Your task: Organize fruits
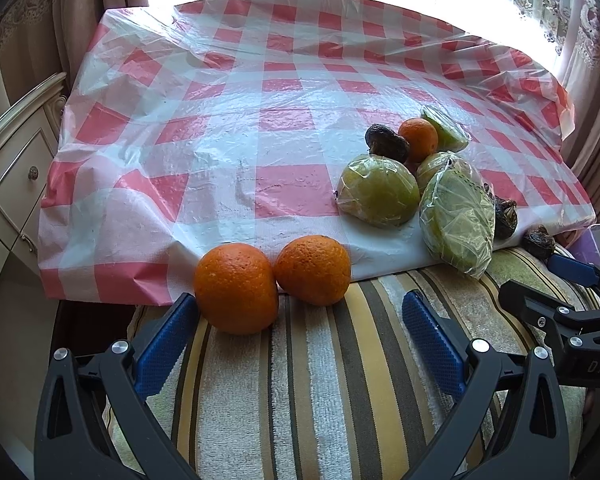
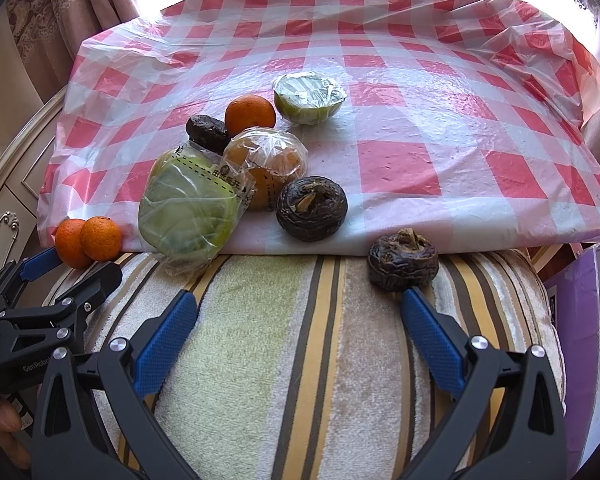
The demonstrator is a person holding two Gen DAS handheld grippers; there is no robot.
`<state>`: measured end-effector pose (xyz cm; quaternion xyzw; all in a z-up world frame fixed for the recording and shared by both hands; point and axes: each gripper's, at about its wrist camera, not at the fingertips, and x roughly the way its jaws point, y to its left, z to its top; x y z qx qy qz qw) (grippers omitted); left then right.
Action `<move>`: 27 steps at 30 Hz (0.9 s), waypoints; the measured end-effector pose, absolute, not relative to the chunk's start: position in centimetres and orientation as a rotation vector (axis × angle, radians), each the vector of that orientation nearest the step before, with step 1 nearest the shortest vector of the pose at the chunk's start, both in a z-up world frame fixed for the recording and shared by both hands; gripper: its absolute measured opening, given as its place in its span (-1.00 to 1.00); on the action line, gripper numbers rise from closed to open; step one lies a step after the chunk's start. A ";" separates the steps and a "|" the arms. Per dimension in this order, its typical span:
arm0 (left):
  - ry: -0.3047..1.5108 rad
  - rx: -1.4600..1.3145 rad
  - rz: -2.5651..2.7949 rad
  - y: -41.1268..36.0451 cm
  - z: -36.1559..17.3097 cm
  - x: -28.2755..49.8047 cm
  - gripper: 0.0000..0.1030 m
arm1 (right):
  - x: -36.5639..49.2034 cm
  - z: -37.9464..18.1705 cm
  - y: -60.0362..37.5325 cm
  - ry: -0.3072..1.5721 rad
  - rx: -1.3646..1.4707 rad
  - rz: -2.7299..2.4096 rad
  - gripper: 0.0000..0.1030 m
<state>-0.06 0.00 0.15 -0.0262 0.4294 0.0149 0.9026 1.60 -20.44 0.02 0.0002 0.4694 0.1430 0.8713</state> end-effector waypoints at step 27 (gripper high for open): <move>0.853 -0.296 -0.041 3.6 0.1 -0.6 0.47 | 1.7 1.4 -23.8 1.010 0.191 0.492 0.97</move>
